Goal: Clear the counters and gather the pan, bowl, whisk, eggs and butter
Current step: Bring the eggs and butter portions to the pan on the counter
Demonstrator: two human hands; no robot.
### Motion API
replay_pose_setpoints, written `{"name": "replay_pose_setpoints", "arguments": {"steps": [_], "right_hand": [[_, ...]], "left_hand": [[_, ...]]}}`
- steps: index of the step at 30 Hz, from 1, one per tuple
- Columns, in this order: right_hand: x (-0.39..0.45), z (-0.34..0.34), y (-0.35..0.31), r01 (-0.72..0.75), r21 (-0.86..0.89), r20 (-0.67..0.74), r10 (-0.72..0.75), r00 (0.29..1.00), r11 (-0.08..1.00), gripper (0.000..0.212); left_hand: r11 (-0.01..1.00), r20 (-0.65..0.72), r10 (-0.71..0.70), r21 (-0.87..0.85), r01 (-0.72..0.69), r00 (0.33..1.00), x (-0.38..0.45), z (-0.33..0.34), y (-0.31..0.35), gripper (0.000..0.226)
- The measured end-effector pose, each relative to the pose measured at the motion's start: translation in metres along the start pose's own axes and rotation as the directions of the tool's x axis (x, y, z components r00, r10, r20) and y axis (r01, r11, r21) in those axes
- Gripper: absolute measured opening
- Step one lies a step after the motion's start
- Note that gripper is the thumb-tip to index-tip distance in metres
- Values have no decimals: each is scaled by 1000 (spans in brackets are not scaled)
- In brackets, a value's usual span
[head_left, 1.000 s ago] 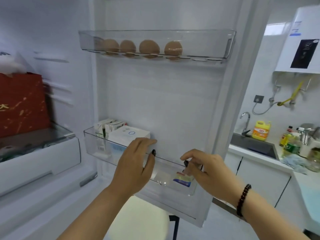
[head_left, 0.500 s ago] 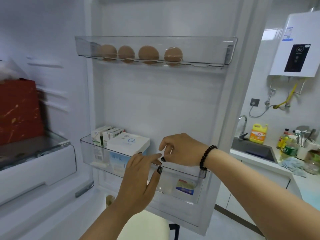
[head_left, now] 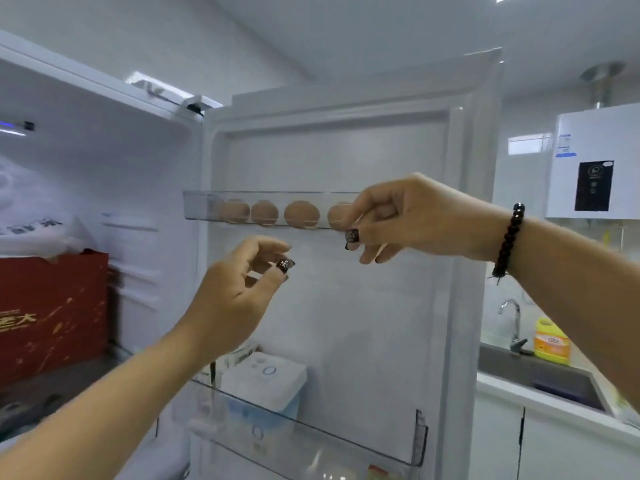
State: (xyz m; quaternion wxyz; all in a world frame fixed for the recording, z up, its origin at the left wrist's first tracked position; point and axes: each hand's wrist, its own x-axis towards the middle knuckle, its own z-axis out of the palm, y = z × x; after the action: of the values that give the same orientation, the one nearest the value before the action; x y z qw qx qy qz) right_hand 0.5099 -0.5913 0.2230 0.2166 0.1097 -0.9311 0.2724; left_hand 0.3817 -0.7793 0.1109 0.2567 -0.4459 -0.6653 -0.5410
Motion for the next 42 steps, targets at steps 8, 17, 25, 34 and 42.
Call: {"name": "replay_pose_setpoints", "arguments": {"steps": [8,17,25,34,42], "right_hand": [[36,-56,-46,73,-51,-161,-80,984,996,15],[90,-49,-36,-213,-269,-77,199,977,939,18],[105,-34,-28,-436,-401,33,488,872,806,29],[117,-24,-26,-399,-551,94,530,843,733,29],[118,-21,-27,-445,-536,149,599,787,718,25]], "left_hand": [[994,-53,-14,105,19,998,93,-33,40,13],[887,304,-356,407,217,884,167,-33,52,26],[788,449,-461,604,120,765,189,-17,45,31],[742,506,-555,660,119,660,200,-14,44,32],[718,571,-621,689,97,538,209,-14,44,35]]}}
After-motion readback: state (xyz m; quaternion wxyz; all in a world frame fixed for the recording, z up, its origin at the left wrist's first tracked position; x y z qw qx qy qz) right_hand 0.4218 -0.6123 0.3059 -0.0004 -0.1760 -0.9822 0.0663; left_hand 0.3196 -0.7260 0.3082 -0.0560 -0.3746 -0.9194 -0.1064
